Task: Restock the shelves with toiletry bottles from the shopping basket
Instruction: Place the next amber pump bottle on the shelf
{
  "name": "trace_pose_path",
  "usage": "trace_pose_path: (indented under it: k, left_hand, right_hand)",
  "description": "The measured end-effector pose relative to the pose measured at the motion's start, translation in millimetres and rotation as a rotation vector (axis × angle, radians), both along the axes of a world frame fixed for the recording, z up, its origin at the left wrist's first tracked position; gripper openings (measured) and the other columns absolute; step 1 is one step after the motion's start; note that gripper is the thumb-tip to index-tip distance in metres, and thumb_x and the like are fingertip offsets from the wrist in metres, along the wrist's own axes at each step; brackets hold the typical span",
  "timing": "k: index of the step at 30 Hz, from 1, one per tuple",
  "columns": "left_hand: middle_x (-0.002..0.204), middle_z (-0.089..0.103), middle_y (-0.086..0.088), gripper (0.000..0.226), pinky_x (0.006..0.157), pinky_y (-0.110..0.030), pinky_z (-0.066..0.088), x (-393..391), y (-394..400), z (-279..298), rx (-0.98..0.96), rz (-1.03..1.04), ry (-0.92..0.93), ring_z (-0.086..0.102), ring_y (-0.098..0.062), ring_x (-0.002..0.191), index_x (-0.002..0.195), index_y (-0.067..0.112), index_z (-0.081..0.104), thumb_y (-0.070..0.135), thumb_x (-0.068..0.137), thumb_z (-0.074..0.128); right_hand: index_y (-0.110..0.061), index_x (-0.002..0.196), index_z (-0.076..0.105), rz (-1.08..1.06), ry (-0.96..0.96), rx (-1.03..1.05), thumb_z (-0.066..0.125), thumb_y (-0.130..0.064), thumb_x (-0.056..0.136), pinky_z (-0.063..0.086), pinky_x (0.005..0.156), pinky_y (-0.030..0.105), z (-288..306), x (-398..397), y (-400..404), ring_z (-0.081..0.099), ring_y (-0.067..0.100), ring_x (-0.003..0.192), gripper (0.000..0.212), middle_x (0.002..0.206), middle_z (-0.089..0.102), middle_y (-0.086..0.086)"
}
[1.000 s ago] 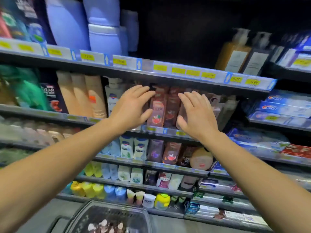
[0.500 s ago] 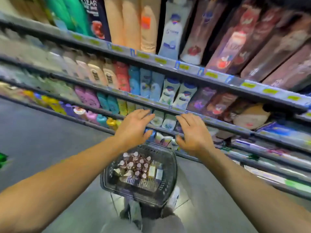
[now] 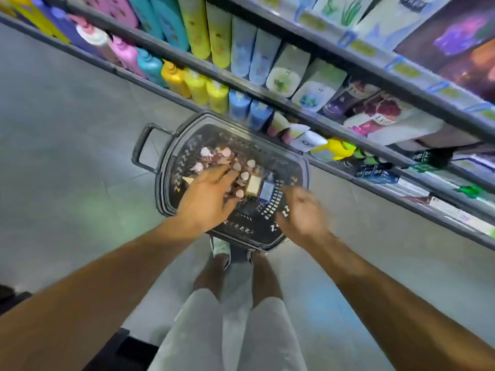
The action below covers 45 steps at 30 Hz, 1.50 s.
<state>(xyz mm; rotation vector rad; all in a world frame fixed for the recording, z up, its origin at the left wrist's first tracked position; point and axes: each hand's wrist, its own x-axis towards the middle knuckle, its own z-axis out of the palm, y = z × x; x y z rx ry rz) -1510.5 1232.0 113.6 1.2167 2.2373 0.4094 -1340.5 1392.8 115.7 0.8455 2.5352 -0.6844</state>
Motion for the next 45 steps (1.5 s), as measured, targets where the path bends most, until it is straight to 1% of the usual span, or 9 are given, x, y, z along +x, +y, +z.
trace_pose_path:
  k: [2, 6, 11, 18, 28, 35, 39, 43, 45]
  left_hand:
    - [0.141, 0.050, -0.018, 0.059, 0.109, -0.040, 0.034, 4.7, -0.5, -33.7, -0.054, 0.035, -0.036, 0.047, -0.038, 0.127, 0.138, 0.008, 0.051, 0.025, 0.084, 0.069]
    - [0.134, 0.057, -0.019, 0.056, 0.105, -0.043, 0.042, 14.9, 1.3, -107.5, -0.086, 0.048, -0.040, 0.055, -0.038, 0.121, 0.132, 0.005, 0.059, 0.018, 0.079, 0.074]
    - [0.148, 0.043, -0.008, 0.060, 0.106, -0.045, 0.042, 17.7, 5.9, -200.7, -0.227, 0.106, -0.114, 0.042, -0.034, 0.132, 0.143, 0.018, 0.045, 0.032, 0.088, 0.064]
    - [0.148, 0.044, -0.006, 0.059, 0.111, -0.048, 0.035, 9.6, 18.9, -315.2, -0.233, 0.092, -0.095, 0.039, -0.032, 0.136, 0.144, 0.018, 0.044, 0.036, 0.090, 0.061]
    - [0.140, 0.051, -0.014, 0.054, 0.111, -0.047, 0.035, 2.6, 37.2, -406.0, -0.088, 0.145, -0.006, 0.040, -0.036, 0.134, 0.135, 0.008, 0.053, 0.021, 0.084, 0.065]
    - [0.142, 0.050, -0.012, 0.053, 0.104, -0.050, 0.043, 5.8, 35.9, -421.8, -0.045, 0.116, -0.017, 0.039, -0.033, 0.135, 0.136, 0.009, 0.053, 0.026, 0.086, 0.056]
    - [0.142, 0.051, -0.013, 0.051, 0.105, -0.052, 0.040, 8.3, 31.4, -421.8, -0.064, 0.084, -0.024, 0.040, -0.034, 0.134, 0.134, 0.008, 0.054, 0.024, 0.086, 0.056]
    - [0.141, 0.051, -0.013, 0.051, 0.110, -0.048, 0.037, 19.4, 27.8, -410.2, -0.079, 0.092, -0.024, 0.041, -0.034, 0.134, 0.135, 0.008, 0.054, 0.022, 0.087, 0.062]
    - [0.142, 0.050, -0.013, 0.052, 0.107, -0.046, 0.039, 25.8, 27.4, -402.7, -0.079, 0.114, -0.038, 0.042, -0.034, 0.133, 0.136, 0.008, 0.053, 0.022, 0.087, 0.064]
  right_hand:
    - [-0.003, 0.126, 0.057, -0.004, -0.011, -0.012, 0.068, -0.019, 0.079, 0.047, 0.091, 0.041, -41.0, 3.6, -0.8, 0.057, 0.040, 0.108, 0.051, 0.118, 0.061, 0.018]
    - [-0.010, 0.140, 0.046, -0.028, -0.161, -0.109, 0.056, -0.029, 0.090, 0.040, 0.102, 0.040, -122.8, 6.0, 2.1, 0.047, 0.035, 0.124, 0.054, 0.136, 0.051, 0.014]
    - [-0.009, 0.138, 0.047, -0.083, -0.191, -0.205, 0.056, -0.032, 0.092, 0.041, 0.101, 0.039, -234.8, 0.9, 11.3, 0.048, 0.033, 0.124, 0.052, 0.135, 0.052, 0.016]
    - [-0.016, 0.120, 0.058, -0.205, -0.180, -0.222, 0.059, -0.032, 0.089, 0.047, 0.085, 0.036, -375.8, -22.8, 24.0, 0.060, 0.031, 0.107, 0.035, 0.116, 0.064, 0.011]
    - [-0.013, 0.127, 0.058, -0.411, -0.267, -0.222, 0.048, -0.039, 0.097, 0.038, 0.078, 0.030, -516.4, -74.6, 61.3, 0.058, 0.034, 0.113, 0.041, 0.123, 0.062, 0.016]
    - [-0.007, 0.123, 0.061, -0.497, -0.410, -0.198, 0.056, -0.034, 0.094, 0.041, 0.075, 0.032, -568.9, -88.8, 72.0, 0.060, 0.034, 0.112, 0.040, 0.125, 0.062, 0.017]
    - [-0.016, 0.126, 0.060, -0.458, -0.408, -0.286, 0.055, -0.049, 0.092, 0.039, 0.078, 0.029, -565.8, -85.9, 76.4, 0.059, 0.030, 0.114, 0.047, 0.127, 0.062, 0.011]
    - [-0.015, 0.114, 0.062, -0.391, -0.312, -0.330, 0.040, -0.049, 0.098, 0.047, 0.078, 0.031, -543.9, -65.1, 66.5, 0.061, 0.032, 0.103, 0.043, 0.113, 0.063, 0.016]
    - [-0.016, 0.112, 0.062, -0.413, -0.217, -0.344, 0.040, -0.048, 0.100, 0.039, 0.073, 0.028, -525.7, -49.6, 56.5, 0.058, 0.024, 0.097, 0.040, 0.105, 0.061, 0.011]
